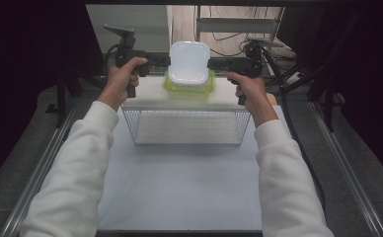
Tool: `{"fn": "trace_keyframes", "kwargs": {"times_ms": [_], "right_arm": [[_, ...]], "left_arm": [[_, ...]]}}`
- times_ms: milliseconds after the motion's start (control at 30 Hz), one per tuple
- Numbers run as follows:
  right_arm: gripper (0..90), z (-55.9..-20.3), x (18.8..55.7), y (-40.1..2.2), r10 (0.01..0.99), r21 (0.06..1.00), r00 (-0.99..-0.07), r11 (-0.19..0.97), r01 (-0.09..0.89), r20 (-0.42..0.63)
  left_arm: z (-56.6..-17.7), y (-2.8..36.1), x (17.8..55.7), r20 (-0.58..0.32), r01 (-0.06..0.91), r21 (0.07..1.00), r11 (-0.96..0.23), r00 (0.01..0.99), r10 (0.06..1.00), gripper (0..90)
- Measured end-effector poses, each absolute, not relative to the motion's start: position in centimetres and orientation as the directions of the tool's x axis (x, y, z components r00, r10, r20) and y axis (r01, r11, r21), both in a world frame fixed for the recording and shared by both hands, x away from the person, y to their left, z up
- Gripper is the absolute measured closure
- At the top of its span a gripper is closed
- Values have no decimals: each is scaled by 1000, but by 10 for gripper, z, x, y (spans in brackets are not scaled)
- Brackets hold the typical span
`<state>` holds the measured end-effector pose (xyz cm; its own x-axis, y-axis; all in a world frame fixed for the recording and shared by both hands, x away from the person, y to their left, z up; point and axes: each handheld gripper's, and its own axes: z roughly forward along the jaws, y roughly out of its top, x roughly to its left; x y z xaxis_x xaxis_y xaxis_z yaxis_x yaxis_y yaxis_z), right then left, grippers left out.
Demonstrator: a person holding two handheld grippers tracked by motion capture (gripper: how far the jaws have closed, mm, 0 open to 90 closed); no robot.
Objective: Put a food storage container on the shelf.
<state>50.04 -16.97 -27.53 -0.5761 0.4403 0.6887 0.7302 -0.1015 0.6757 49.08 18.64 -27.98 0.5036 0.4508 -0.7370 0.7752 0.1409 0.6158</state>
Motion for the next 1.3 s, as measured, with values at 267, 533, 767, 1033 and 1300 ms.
{"fn": "trace_keyframes", "kwargs": {"times_ms": [267,533,767,1033,1300], "right_arm": [[722,-280,508,-168,466,647,-529,-131,751,709],[709,-284,513,-168,458,627,-504,-163,762,732],[697,-284,511,-168,464,625,-499,-163,764,731],[665,-283,510,-168,467,630,-503,-163,759,727],[499,-270,502,-177,546,710,-544,-143,689,637]], "left_arm": [[-285,184,500,-747,789,592,167,458,483,771],[-288,184,503,-758,785,590,189,458,464,769],[-287,183,500,-750,783,596,181,461,474,760],[-286,181,499,-735,775,611,165,476,483,725],[-278,185,489,-693,723,666,181,511,509,488]]}}
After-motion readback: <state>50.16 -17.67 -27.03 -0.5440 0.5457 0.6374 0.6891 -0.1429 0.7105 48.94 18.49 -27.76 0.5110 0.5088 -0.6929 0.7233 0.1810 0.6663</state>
